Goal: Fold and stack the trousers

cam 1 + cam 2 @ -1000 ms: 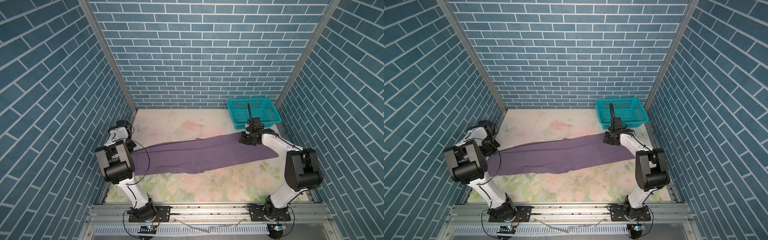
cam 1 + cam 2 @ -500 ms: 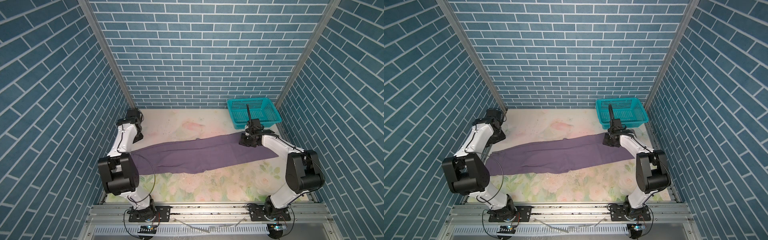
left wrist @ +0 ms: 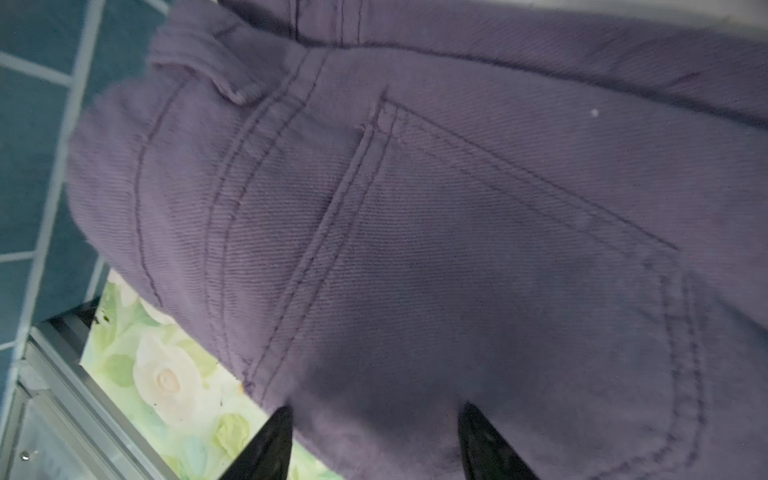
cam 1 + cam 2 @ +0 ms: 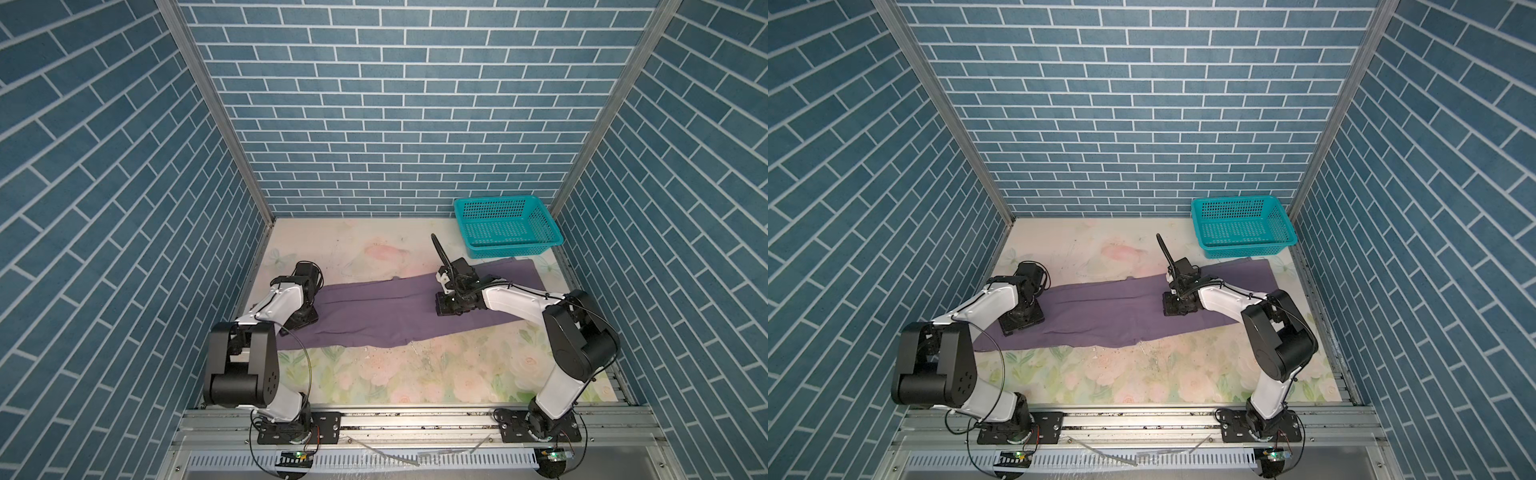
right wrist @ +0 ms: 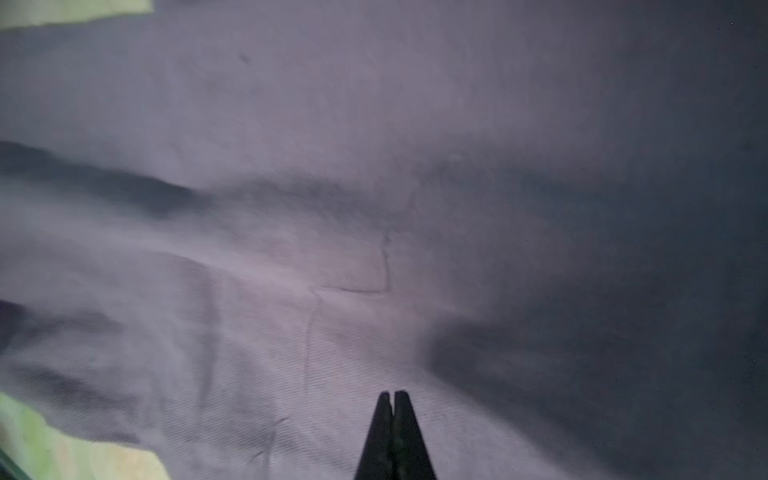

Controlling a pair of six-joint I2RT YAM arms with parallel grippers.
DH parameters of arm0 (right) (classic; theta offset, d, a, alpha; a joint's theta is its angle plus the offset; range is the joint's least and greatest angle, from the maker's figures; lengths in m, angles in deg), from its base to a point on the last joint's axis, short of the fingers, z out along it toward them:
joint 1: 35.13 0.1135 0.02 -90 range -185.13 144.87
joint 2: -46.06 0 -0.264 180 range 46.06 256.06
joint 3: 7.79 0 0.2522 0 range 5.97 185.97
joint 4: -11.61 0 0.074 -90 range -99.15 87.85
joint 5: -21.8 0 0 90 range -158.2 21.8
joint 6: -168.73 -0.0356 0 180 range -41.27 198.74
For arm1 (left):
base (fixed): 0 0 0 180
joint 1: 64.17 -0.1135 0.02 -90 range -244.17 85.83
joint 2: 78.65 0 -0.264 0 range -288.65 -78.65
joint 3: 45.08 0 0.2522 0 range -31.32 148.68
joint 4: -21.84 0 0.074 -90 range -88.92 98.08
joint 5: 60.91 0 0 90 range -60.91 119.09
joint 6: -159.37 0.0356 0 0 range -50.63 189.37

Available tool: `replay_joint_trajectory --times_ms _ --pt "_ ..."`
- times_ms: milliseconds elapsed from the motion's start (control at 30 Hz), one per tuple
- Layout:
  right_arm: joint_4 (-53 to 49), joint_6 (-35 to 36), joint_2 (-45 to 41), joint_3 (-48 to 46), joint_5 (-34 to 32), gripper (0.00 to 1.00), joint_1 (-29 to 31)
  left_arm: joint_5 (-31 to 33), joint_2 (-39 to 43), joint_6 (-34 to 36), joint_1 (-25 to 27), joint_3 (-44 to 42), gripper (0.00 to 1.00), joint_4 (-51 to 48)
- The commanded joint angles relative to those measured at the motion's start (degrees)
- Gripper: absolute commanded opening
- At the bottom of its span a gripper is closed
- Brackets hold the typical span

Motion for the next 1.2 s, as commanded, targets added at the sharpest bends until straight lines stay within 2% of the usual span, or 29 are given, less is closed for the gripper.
replay_joint_trajectory --times_ms 0,133,267,433,533,600,700,767,900,1033,1167 --pt "-0.7 -4.3 0.5 -3.6 -1.6 0.00 -0.9 -1.2 -3.2 -0.9 -3.2 -0.3 0.68 5.8" --pt "-3.2 -8.6 -2.7 -10.7 -3.7 0.00 -4.6 -3.7 -6.8 0.4 -7.1 0.6 0.72 7.8" --pt "-5.2 -13.2 -10.2 -18.8 -3.9 0.00 -9.1 -2.3 -7.7 2.1 -7.5 3.5 0.79 7.9" --pt "-8.2 -17.1 -18.0 -22.3 -5.7 0.00 -4.9 -3.4 -9.7 4.9 -7.5 8.2 0.79 8.8" --pt "-8.1 -19.8 -18.1 -22.8 -5.1 0.00 -1.3 -5.7 -11.0 5.9 -7.3 10.0 0.79 10.5" --pt "-8.1 -20.4 -18.0 -22.8 -4.7 0.00 -0.7 -3.4 -11.6 6.3 -6.7 12.8 0.78 8.0" --pt "-11.5 -15.9 -18.1 -16.5 -6.9 0.00 -0.8 1.2 -9.9 5.9 -6.1 15.7 0.78 3.7" --pt "-14.7 -9.8 -16.1 -8.1 -10.4 0.00 -0.8 3.6 -7.0 5.2 -5.6 16.0 0.78 1.8" --pt "-15.4 -0.3 -7.8 7.1 -9.3 0.00 -0.6 6.6 -1.6 5.7 -2.2 16.5 0.78 -0.8" --pt "-15.1 7.6 3.1 22.1 -5.0 0.00 0.7 3.3 1.0 9.3 5.2 16.5 0.69 1.3" --pt "-13.3 10.3 11.7 31.1 0.1 0.03 1.1 -4.6 1.1 11.8 11.8 14.8 0.68 7.2"
